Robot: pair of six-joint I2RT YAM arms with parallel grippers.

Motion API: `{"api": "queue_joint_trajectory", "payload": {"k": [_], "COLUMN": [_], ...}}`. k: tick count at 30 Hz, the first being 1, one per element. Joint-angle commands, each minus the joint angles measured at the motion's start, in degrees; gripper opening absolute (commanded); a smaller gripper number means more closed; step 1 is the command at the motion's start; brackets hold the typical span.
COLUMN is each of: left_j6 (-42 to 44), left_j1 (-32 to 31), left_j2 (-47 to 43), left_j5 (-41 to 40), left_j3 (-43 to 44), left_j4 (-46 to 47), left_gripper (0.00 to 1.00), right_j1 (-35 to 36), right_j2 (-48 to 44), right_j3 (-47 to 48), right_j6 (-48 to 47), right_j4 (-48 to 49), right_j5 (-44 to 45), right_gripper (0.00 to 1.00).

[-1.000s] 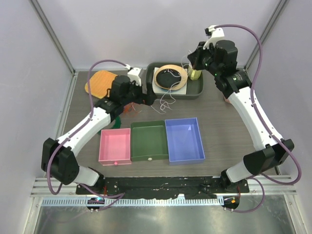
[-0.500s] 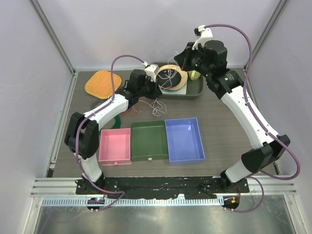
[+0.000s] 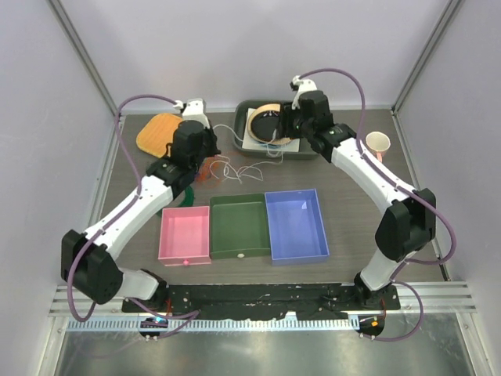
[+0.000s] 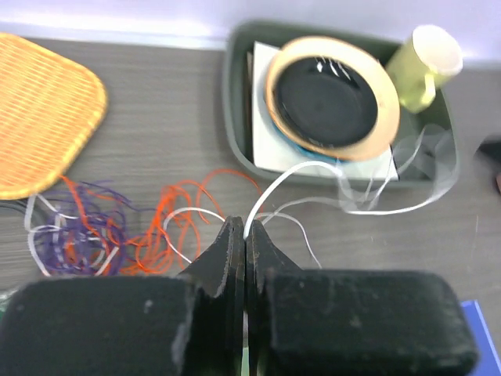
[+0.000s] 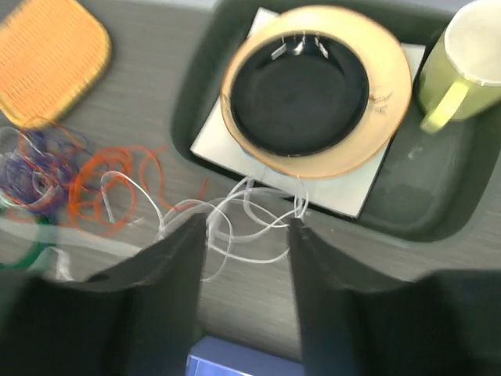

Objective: Untangle the cables

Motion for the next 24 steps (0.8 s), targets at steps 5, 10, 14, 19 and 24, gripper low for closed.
{"api": "queue_joint_trajectory", "payload": {"k": [5, 10, 14, 19, 24], "left_j6": [-1.78, -2.39, -2.57, -2.66, -2.39], "left_j1": [1.24, 1.24, 1.24, 1.24, 1.32], "left_j2": [-1.39, -0.42, 0.1, -0.77, -2.18], "left_j5": [-3.34, 0.62, 4.13, 9.5, 9.86], "left_j3": [8.23, 15.62, 20.38, 24.77, 26.8], "left_j4": [-3.69, -5.8, -7.82, -8.88, -10.12], "left_gripper": [0.0, 0.0, 0.0, 0.0, 0.0], "right_j1": [0.68, 1.46, 5.24, 7.97, 8.06], "right_j2": [-9.83, -15.65, -13.99, -7.67, 1.89], "right_j3": [-19.25, -27.65, -27.3, -23.27, -18.17], "right_j6": [-14.93, -22.23, -23.65, -21.55, -14.52], "right_j4": [18.89, 32.36, 32.88, 36.84, 42.64], "right_j5": [-14.15, -37.15, -36.09, -31.93, -36.67], "right_gripper": [0.9, 0.92, 0.92, 0.92, 0.91]}}
